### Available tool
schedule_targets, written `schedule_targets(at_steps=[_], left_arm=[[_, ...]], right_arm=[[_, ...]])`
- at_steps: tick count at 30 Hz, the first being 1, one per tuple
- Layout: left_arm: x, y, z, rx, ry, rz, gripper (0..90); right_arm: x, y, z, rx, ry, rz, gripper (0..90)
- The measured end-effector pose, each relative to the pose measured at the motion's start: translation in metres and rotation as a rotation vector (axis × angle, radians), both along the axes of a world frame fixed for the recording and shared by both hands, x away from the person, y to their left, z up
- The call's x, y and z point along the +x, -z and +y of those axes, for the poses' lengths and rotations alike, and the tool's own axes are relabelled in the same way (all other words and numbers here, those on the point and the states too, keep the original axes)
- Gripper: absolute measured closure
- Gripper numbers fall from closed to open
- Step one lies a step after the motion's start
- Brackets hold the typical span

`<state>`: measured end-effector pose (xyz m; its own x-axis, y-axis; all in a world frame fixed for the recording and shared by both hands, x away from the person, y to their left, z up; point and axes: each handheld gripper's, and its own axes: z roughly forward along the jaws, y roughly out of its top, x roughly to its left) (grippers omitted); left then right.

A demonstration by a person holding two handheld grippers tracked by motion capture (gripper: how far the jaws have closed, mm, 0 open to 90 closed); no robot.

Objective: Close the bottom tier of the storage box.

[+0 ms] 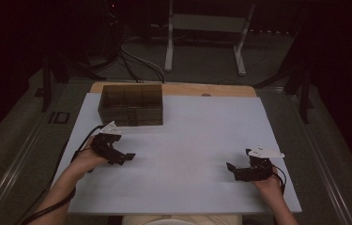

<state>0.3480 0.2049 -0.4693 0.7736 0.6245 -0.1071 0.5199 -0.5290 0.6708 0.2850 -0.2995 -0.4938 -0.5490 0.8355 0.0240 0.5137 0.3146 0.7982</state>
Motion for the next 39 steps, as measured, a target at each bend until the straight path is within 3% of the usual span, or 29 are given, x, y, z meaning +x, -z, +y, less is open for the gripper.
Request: schedule_targets(at_steps=[10, 18, 22, 27, 39], left_arm=[[-0.014, 0.013, 0.024, -0.016, -0.066, -0.006, 0.8], [-0.027, 0.025, 0.03, -0.023, -0.124, -0.02, 0.8], [-0.036, 0.033, 0.031, -0.008, -0.148, -0.029, 0.8], [-0.047, 0.04, 0.028, 0.051, -0.158, -0.038, 0.8], [-0.062, 0.046, 0.032, 0.063, -0.188, -0.07, 0.9]], right_arm=[[0.0, 0.0, 0.0, -0.001, 0.0, 0.001, 1.3], [0.001, 0.001, 0.001, -0.007, -0.005, 0.001, 1.3], [0.001, 0.001, 0.0, -0.007, -0.005, 0.003, 1.3], [0.0, 0.001, 0.0, -0.007, -0.007, 0.003, 1.3], [0.0, 0.003, 0.001, -0.013, -0.021, 0.005, 1.3]])
